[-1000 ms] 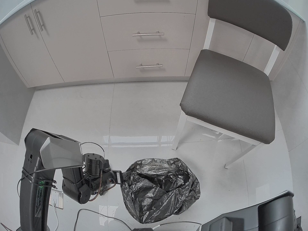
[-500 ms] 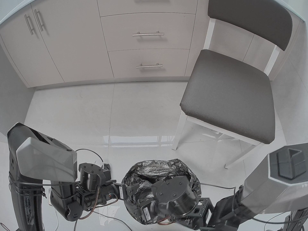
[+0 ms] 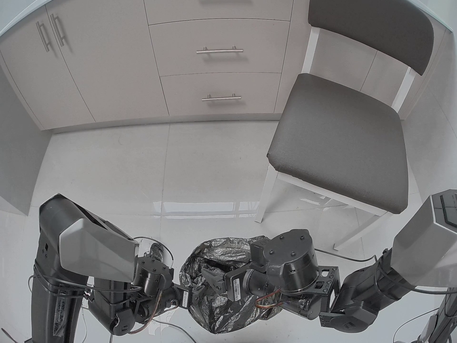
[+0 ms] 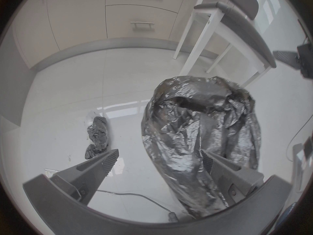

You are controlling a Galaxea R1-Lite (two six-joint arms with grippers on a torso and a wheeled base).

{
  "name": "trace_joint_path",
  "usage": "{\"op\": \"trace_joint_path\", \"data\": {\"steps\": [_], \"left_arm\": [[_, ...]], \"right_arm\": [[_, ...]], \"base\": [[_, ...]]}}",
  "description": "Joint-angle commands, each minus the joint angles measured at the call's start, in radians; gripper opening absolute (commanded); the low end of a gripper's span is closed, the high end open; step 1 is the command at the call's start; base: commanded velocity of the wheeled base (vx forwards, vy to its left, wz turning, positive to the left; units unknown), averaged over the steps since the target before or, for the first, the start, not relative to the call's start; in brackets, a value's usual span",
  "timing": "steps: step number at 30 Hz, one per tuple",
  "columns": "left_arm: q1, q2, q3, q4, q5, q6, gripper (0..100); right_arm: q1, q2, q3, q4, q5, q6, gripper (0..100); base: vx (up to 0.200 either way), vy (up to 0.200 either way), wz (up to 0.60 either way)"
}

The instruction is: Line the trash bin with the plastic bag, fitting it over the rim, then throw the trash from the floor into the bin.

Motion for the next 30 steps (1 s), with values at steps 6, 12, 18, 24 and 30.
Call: {"op": "trace_joint_path", "data": {"steps": [6, 12, 18, 24, 30], "left_arm": [[-0.020, 0.043, 0.041, -0.014, 0.107, 0.016, 100], [-0.051, 0.019, 0.136, -0.098, 0.112, 0.007, 100], [-0.072, 0.025, 0.173, -0.097, 0.150, -0.038, 100], [-0.057, 0.083, 0.174, -0.097, 0.170, -0.035, 100], [-0.060, 0.089, 0.170, -0.097, 0.207, -0.029, 100]], "right_arm": [[-0.006, -0.002, 0.000, -0.001, 0.000, 0.001, 100], [-0.005, 0.012, -0.001, -0.005, 0.000, 0.000, 100], [-0.005, 0.027, -0.001, -0.005, 0.000, 0.001, 100], [-0.005, 0.059, 0.002, -0.014, 0.000, 0.005, 100], [-0.003, 0.105, 0.037, -0.113, 0.000, 0.001, 100]], "base": [[0.000, 0.000, 0.00], [0.000, 0.000, 0.00], [0.000, 0.000, 0.00], [0.000, 0.000, 0.00], [0.000, 0.000, 0.00]]}}
